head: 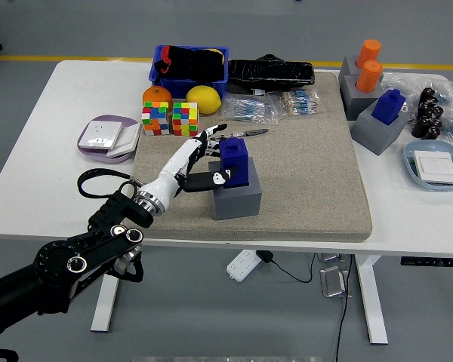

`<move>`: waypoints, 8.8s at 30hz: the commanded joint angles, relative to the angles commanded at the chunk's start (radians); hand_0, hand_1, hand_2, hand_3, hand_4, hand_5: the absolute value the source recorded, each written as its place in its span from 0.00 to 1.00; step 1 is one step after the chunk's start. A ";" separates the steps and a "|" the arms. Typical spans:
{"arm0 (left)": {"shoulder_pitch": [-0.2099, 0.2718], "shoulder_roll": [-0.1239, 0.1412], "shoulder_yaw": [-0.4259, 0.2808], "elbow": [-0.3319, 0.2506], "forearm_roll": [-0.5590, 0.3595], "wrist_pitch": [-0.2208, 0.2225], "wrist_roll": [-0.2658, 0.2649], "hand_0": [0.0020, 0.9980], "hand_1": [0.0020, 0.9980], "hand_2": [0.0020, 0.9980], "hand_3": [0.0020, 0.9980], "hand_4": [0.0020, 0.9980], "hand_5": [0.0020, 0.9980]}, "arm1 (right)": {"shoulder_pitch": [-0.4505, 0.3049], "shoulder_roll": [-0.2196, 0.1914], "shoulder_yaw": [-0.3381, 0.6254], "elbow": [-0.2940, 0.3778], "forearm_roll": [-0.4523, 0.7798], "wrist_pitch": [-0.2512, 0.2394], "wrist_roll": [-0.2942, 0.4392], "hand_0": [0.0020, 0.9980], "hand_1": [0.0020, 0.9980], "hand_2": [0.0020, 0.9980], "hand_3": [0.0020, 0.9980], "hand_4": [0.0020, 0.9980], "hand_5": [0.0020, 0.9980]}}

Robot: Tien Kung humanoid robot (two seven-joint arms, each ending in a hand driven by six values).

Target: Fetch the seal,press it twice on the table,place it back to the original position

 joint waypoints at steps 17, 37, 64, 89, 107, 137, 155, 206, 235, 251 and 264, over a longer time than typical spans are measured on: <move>-0.005 0.045 -0.110 0.022 0.016 0.033 -0.042 0.90 0.56 0.47 0.94 0.62 0.00 | -0.002 0.001 0.002 0.001 0.002 0.001 0.001 0.79 0.70 0.68 0.64 0.76 0.54; 0.028 0.029 -0.017 0.235 -0.098 0.142 -0.174 0.90 0.58 0.47 0.93 0.63 0.00 | -0.004 0.005 0.002 0.002 0.001 0.000 0.004 0.79 0.70 0.68 0.64 0.76 0.54; 0.055 -0.013 0.110 0.376 -0.228 0.173 -0.264 0.89 0.58 0.47 0.92 0.64 0.00 | -0.007 0.008 -0.006 0.004 0.009 0.003 0.004 0.79 0.70 0.68 0.64 0.76 0.54; 0.046 0.046 -0.023 0.202 -0.091 0.133 -0.185 0.89 0.58 0.46 0.91 0.64 0.00 | -0.010 0.006 -0.002 0.005 0.008 0.004 0.004 0.79 0.70 0.68 0.64 0.76 0.54; -0.013 0.079 -0.014 -0.061 0.043 0.025 -0.013 0.89 0.58 0.46 0.91 0.64 0.00 | -0.007 0.005 -0.002 0.006 0.009 0.004 0.005 0.79 0.70 0.68 0.64 0.76 0.54; -0.068 0.060 0.131 -0.033 0.003 0.034 -0.027 0.89 0.58 0.46 0.92 0.64 0.00 | -0.005 0.004 -0.004 0.006 0.008 0.004 0.006 0.79 0.70 0.68 0.64 0.76 0.53; -0.077 0.044 0.154 0.004 -0.010 0.039 -0.035 0.89 0.59 0.46 0.91 0.64 0.00 | -0.005 0.004 -0.002 0.007 0.007 0.004 0.007 0.79 0.70 0.68 0.64 0.76 0.54; -0.096 0.086 0.138 -0.033 0.078 0.004 0.038 0.89 0.57 0.45 0.92 0.64 0.00 | -0.006 0.003 0.003 0.007 0.006 0.001 0.013 0.79 0.70 0.68 0.64 0.77 0.54; -0.113 0.082 0.151 -0.032 0.111 -0.002 0.056 0.89 0.54 0.44 0.92 0.62 0.00 | -0.006 0.002 0.004 0.007 0.008 -0.002 0.018 0.79 0.70 0.68 0.64 0.77 0.54; -0.150 0.124 0.146 -0.082 0.166 -0.044 0.159 0.89 0.52 0.43 0.92 0.61 0.00 | -0.006 -0.001 0.008 0.007 0.007 -0.002 0.019 0.79 0.70 0.68 0.64 0.77 0.54; -0.154 0.136 0.155 -0.100 0.184 -0.068 0.198 0.89 0.52 0.43 0.92 0.61 0.00 | -0.007 -0.001 0.007 0.008 0.007 -0.003 0.020 0.79 0.70 0.68 0.64 0.77 0.54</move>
